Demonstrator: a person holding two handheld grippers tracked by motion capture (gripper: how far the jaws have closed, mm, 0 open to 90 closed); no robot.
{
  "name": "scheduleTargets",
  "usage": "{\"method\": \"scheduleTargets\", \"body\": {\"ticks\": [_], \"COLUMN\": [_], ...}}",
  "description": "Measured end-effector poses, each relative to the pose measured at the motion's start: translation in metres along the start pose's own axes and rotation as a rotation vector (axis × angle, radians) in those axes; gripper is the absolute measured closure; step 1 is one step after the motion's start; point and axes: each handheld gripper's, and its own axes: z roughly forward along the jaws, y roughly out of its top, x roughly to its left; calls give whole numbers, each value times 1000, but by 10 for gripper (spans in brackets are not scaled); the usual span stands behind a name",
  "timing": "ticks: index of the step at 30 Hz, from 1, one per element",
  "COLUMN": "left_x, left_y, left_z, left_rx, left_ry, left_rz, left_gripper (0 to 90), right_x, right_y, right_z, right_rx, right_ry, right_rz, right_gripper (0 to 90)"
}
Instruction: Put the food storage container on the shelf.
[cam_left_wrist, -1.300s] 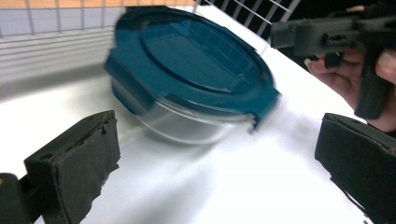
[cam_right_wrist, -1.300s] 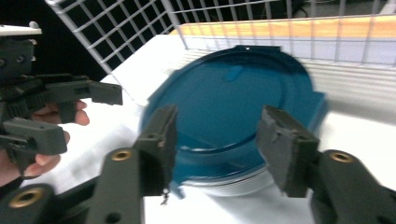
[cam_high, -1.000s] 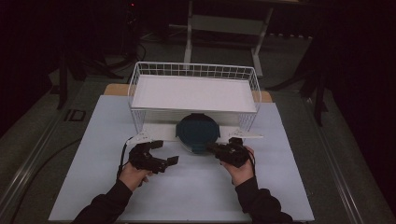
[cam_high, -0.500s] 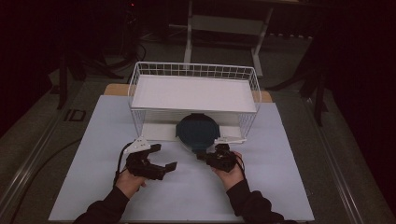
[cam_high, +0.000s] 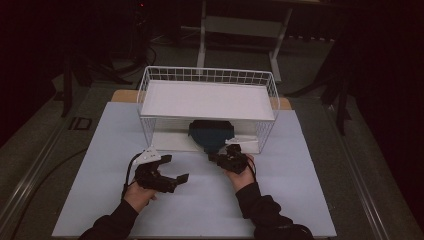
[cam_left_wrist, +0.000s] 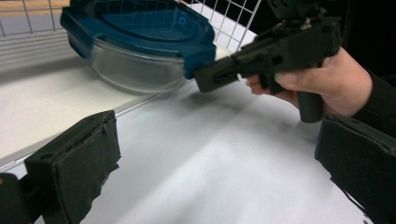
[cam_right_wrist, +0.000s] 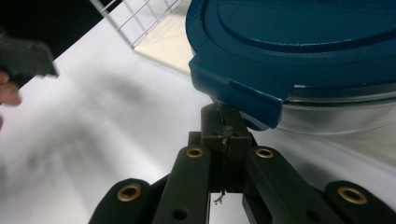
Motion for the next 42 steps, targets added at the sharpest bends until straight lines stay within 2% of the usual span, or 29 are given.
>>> {"method": "scheduleTargets", "body": {"ticks": [3, 13, 14, 17, 19, 21, 23, 24, 30, 33, 36, 42], "left_x": [-1, -1, -1, -1, -2, -3, -5, -6, -12, -13, -14, -16], "left_y": [0, 0, 0, 0, 0, 0, 0, 1, 0, 0, -2, -4], "left_z": [0, -1, -1, -2, -2, -3, -5, -5, -9, -10, -11, -10], "left_rx": [-2, -10, -9, -9, -9, -17, -18, -22, -25, -26, -28, -22], "left_ry": [-3, -7, -7, -6, -9, -15, -13, -16, -18, -22, -30, -36], "left_rz": [3, -3, 1, 1, 1, 4, 14, 15, 39, 39, 35, 48], "left_gripper": [3, 3, 3, 3, 3, 3, 3, 3, 3, 3, 3, 3], "right_x": [-1, -14, -16, -14, -13, -8, -6, 0, 11, 14, 17, 16], "right_y": [3, 15, 16, 16, 15, 14, 14, 11, -1, -9, -17, -34], "right_z": [3, 10, 11, 12, 11, 8, 6, -1, -20, -31, -43, -66], "right_rx": [3, -12, -8, -10, -16, -20, -25, -36, -70, -97, -109, -119], "right_ry": [-15, -47, -32, -40, -32, -6, 0, 27, 94, 113, 94, 73], "right_rz": [-9, 19, 24, 7, 8, -7, -23, -44, -81, -73, -111, -133], "right_gripper": [899, 899, 899, 895, 840, 696, 661, 541, 227, 198, 177, 178]}}
